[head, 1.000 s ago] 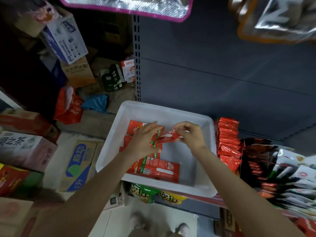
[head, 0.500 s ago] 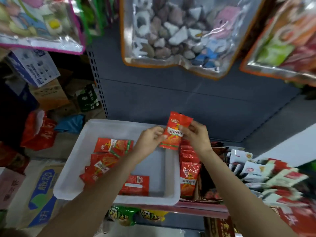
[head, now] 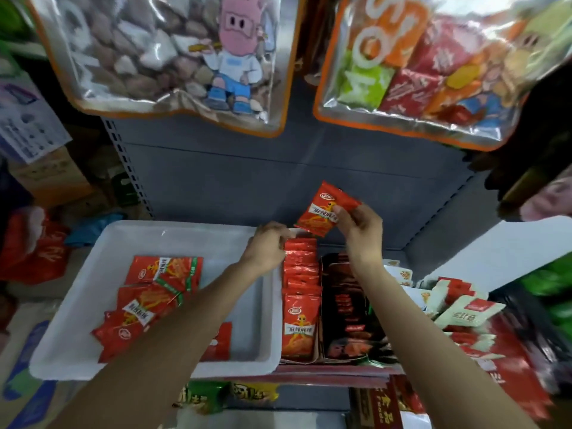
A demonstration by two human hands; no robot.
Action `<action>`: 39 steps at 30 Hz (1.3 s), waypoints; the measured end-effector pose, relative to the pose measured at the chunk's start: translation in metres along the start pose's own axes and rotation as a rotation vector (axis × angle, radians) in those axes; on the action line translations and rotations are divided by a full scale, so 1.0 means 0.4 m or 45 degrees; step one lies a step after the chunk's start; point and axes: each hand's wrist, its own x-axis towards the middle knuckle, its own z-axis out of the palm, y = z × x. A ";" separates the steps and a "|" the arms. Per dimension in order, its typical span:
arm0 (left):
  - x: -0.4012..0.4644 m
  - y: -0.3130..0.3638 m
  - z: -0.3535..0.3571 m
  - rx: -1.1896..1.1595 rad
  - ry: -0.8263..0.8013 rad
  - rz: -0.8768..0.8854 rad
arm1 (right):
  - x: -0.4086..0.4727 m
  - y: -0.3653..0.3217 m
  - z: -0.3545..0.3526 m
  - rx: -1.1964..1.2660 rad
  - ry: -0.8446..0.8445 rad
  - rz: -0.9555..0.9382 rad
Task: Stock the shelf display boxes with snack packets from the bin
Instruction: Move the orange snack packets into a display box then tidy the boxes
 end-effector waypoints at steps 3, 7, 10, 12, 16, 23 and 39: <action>-0.018 -0.024 0.012 0.072 -0.009 0.098 | 0.006 0.013 0.001 -0.003 -0.006 0.008; -0.038 -0.029 0.014 0.124 -0.051 0.132 | 0.004 0.040 0.011 -0.061 -0.132 0.113; -0.044 -0.029 0.007 0.093 -0.071 0.114 | 0.006 0.068 0.013 -0.318 -0.220 0.125; -0.048 -0.028 0.002 0.072 -0.098 0.110 | 0.011 0.080 0.013 -0.581 -0.256 0.080; -0.056 -0.017 -0.008 -0.007 -0.068 0.112 | 0.012 0.070 0.022 -0.828 -0.387 0.042; -0.111 -0.027 -0.039 -0.211 0.241 0.046 | -0.034 0.075 0.088 -1.122 -0.526 -0.177; -0.352 -0.501 -0.199 0.348 -0.086 -0.635 | -0.261 0.252 0.521 -1.162 -1.296 0.134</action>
